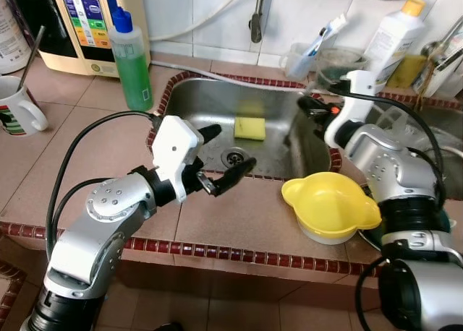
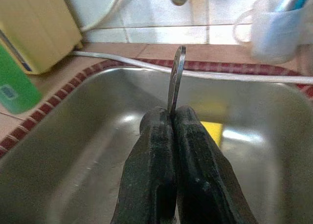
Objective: Kitchen organization
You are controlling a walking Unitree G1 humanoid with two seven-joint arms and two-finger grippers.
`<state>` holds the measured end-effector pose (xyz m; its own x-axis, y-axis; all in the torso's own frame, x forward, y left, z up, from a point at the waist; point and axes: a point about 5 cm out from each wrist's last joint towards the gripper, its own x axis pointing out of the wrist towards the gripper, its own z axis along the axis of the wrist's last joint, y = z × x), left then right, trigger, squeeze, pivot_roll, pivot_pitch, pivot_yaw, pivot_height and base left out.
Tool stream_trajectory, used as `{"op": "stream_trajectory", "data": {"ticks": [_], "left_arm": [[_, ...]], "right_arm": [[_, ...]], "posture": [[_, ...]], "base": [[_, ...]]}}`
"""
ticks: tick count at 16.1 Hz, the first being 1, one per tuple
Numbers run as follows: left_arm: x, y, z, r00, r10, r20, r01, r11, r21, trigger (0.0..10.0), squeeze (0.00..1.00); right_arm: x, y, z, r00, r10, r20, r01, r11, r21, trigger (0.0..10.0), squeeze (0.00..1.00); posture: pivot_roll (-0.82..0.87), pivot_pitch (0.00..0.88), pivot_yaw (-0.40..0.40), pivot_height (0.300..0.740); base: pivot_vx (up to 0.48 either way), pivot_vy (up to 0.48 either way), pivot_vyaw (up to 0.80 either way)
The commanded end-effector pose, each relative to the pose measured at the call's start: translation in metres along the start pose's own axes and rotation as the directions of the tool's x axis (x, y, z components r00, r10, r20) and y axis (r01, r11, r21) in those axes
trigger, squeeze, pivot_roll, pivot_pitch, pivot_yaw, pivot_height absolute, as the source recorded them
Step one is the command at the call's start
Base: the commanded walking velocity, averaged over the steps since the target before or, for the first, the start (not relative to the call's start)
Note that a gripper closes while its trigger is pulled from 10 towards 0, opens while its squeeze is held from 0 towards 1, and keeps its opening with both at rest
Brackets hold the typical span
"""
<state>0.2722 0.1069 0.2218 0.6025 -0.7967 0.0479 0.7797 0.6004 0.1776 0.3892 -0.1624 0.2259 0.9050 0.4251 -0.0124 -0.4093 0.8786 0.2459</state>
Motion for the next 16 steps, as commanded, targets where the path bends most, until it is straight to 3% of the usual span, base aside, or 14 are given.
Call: {"op": "stream_trajectory", "data": {"ticks": [1, 2, 3, 4, 5, 12, 16], "left_arm": [[0.001, -0.006, 0.005, 1.000, -0.031, 0.003, 0.031, 0.999, 0.009, 10.0, 0.00], [0.001, -0.006, 0.006, 0.999, -0.034, 0.002, 0.034, 0.999, 0.010, 10.0, 0.00], [0.001, -0.006, 0.005, 0.999, -0.032, -0.002, 0.032, 0.999, 0.013, 10.0, 0.00], [0.001, -0.006, 0.005, 0.999, -0.031, -0.008, 0.031, 0.999, 0.013, 10.0, 0.00], [0.000, -0.007, 0.005, 0.999, -0.036, -0.010, 0.036, 0.999, 0.012, 10.0, 0.00], [0.000, -0.007, 0.004, 0.999, -0.037, -0.015, 0.037, 0.999, 0.001, 10.0, 0.00], [-0.001, -0.002, 0.003, 1.000, -0.014, -0.018, 0.014, 1.000, 0.004, 10.0, 0.00]], "right_arm": [[0.001, 0.002, 0.010, 0.999, 0.026, 0.041, -0.027, 0.999, 0.031, 10.0, 0.00], [0.002, 0.004, 0.011, 0.998, 0.052, 0.043, -0.054, 0.997, 0.056, 10.0, 0.00], [0.003, 0.006, 0.011, 0.996, 0.072, 0.044, -0.076, 0.992, 0.102, 10.0, 0.77], [0.003, 0.007, 0.012, 0.996, 0.077, 0.049, -0.082, 0.989, 0.121, 10.0, 0.92], [0.004, 0.007, 0.011, 0.995, 0.090, 0.045, -0.095, 0.987, 0.130, 10.0, 1.00], [0.004, 0.008, 0.012, 0.993, 0.109, 0.043, -0.114, 0.984, 0.139, 10.0, 1.00], [0.005, 0.012, 0.019, 0.992, 0.106, 0.071, -0.111, 0.991, 0.073, 10.0, 1.00]], "posture": [[0.00, 0.172, -0.077, 0.740], [0.00, 0.169, -0.079, 0.740], [0.01, 0.169, -0.081, 0.740], [0.01, 0.169, -0.081, 0.740], [0.01, 0.167, -0.083, 0.740], [0.01, 0.166, -0.087, 0.740], [0.01, 0.146, -0.088, 0.740]], "base": [[0.000, 0.000, 0.00], [0.000, 0.000, 0.00], [0.000, 0.000, 0.00], [0.000, 0.000, 0.00], [0.000, 0.000, 0.00], [0.000, 0.000, 0.00], [0.000, 0.000, 0.00]]}}
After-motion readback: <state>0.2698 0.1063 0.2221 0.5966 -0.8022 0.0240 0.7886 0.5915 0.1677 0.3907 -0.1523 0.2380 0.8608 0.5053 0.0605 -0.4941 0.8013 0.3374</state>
